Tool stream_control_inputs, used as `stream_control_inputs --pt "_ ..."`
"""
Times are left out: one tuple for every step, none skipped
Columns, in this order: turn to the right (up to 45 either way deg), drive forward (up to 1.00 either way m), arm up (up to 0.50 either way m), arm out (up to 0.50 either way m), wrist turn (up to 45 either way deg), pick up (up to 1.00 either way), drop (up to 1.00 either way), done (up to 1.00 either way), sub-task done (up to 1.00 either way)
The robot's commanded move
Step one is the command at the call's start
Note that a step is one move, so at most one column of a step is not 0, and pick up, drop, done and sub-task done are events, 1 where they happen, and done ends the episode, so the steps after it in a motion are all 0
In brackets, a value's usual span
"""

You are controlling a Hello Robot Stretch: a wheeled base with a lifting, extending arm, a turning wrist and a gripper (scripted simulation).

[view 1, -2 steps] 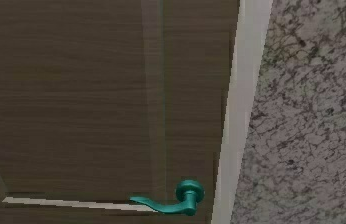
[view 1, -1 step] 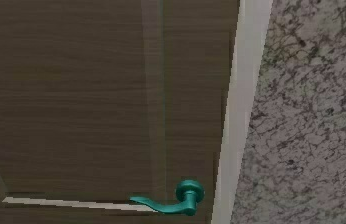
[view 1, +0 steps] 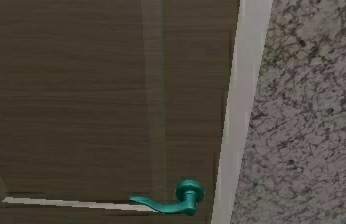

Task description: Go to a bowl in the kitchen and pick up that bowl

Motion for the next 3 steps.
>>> stream_control_inputs --pt "0.0 0.00 0.00 0.00 45.0 0.00 0.00 0.00 0.00" --pt "0.0 0.00 0.00 0.00 45.0 0.00 0.00 0.00 0.00" --pt "0.0 0.00 0.00 0.00 45.0 0.00 0.00 0.00 0.00"
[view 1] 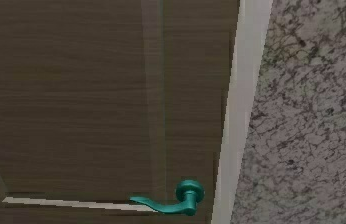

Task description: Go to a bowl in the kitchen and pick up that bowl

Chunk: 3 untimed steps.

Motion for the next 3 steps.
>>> stream_control_inputs --pt "0.0 0.00 0.00 0.00 39.0 0.00 0.00 0.00 0.00" --pt "0.0 0.00 -0.28 0.00 0.0 0.00 0.00 0.00 0.00" --pt "0.0 0.00 0.00 0.00 0.0 1.00 0.00 0.00 0.00"
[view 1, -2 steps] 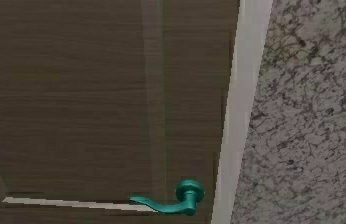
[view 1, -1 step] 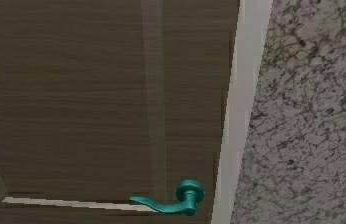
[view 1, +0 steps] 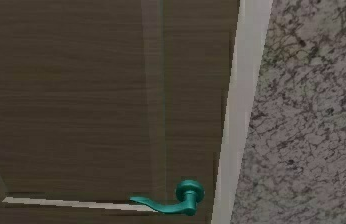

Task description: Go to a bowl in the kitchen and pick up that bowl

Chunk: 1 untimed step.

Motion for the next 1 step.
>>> stream_control_inputs --pt "0.0 0.00 0.10 0.00 0.0 0.00 0.00 0.00 0.00"
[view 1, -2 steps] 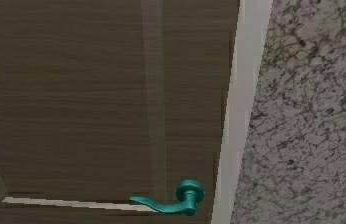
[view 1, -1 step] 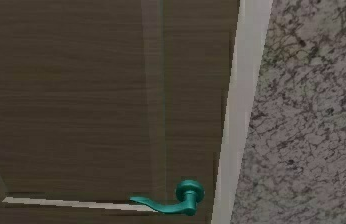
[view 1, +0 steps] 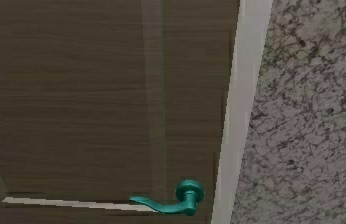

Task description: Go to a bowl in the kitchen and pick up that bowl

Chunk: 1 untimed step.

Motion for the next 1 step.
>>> stream_control_inputs --pt "0.0 0.00 0.00 0.00 0.0 0.00 0.00 1.00 0.00"
